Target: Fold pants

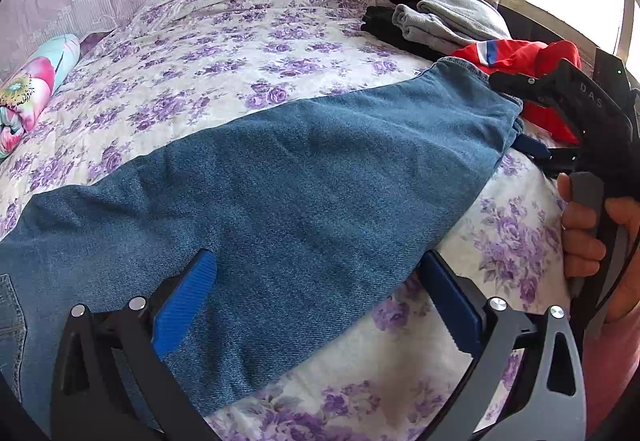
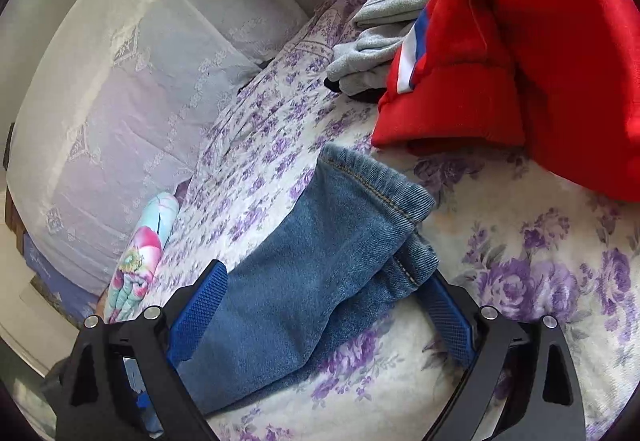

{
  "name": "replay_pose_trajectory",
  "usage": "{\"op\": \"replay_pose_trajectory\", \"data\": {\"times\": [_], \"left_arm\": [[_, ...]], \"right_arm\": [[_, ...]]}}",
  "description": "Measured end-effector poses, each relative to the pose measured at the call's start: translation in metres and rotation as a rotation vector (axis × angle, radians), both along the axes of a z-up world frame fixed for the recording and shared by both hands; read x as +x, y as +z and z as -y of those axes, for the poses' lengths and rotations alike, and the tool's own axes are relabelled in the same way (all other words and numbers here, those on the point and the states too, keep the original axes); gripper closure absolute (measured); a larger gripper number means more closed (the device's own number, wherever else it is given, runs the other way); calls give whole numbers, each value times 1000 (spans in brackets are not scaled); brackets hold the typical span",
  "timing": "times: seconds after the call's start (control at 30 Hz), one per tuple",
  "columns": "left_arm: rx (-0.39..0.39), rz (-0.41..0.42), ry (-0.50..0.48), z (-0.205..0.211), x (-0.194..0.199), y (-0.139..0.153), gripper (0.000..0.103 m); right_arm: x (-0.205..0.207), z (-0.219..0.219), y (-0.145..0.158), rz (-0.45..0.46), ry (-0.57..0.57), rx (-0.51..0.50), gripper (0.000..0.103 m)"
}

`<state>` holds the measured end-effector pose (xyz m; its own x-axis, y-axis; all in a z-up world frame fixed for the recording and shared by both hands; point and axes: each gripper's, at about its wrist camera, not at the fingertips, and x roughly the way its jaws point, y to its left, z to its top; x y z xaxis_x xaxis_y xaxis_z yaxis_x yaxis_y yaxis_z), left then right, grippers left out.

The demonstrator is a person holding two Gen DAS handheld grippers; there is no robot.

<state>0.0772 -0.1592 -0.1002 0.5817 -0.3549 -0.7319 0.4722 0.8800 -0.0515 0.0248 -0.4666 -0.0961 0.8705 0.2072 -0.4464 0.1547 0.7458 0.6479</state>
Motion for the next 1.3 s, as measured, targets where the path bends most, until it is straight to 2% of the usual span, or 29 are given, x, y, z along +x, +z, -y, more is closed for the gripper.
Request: {"op": "replay_pose_trajectory", "data": {"times": [0.1, 0.27, 0.33, 0.47, 0.53, 0.57, 0.63, 0.67, 0.7, 0.77, 0.8, 0.83, 0.93, 1.03, 1.1, 1.17, 1.3], "left_arm": [[0, -1, 0, 0, 0, 0, 4], [32, 5, 6, 5, 0, -1, 4], [43, 9, 7, 7, 0, -1, 4], [17, 6, 3, 5, 0, 0, 4], [-24, 3, 4, 0, 0, 3, 4], [-58, -4, 11, -5, 1, 5, 4], [-116, -26, 32, -18, 2, 10, 4], [-147, -38, 50, -27, 3, 14, 4], [-172, -42, 65, -36, 3, 17, 4], [-214, -13, 112, -63, -2, 30, 4], [-219, 15, 136, -78, -6, 37, 4], [-218, 41, 160, -91, -9, 43, 4], [-198, 147, 279, -147, -24, 60, 4], [-205, 228, 399, -197, -40, 68, 4], [-240, 235, 457, -224, -47, 68, 4], [-290, 218, 491, -249, -53, 63, 4], [-366, 176, 530, -275, -58, 46, 4]], "right_arm": [[1, 4, -2, -3, -51, 13, 22], [-2, 16, -11, -27, -110, 60, 63], [-4, 19, -14, -34, -120, 79, 70], [-8, 17, -11, -19, -107, 82, 77], [-10, 15, -8, 6, -92, 103, 77], [-8, 14, -7, 9, -70, 124, 71], [1, 11, -13, -36, -43, 125, 67], [5, 8, -16, -70, -50, 98, 73], [4, 7, -16, -72, -64, 82, 74], [3, 5, -10, -68, -77, 72, 85], [3, 2, -6, -62, -79, 54, 85], [4, -4, 1, -56, -82, 12, 86], [3, -40, 35, -3, -82, -219, 86], [-2, -98, 69, 88, -51, -512, 87], [-5, -146, 85, 154, 12, -684, 87], [-6, -185, 92, 202, 97, -799, 88], [-7, -250, 88, 251, 291, -961, 88]]}}
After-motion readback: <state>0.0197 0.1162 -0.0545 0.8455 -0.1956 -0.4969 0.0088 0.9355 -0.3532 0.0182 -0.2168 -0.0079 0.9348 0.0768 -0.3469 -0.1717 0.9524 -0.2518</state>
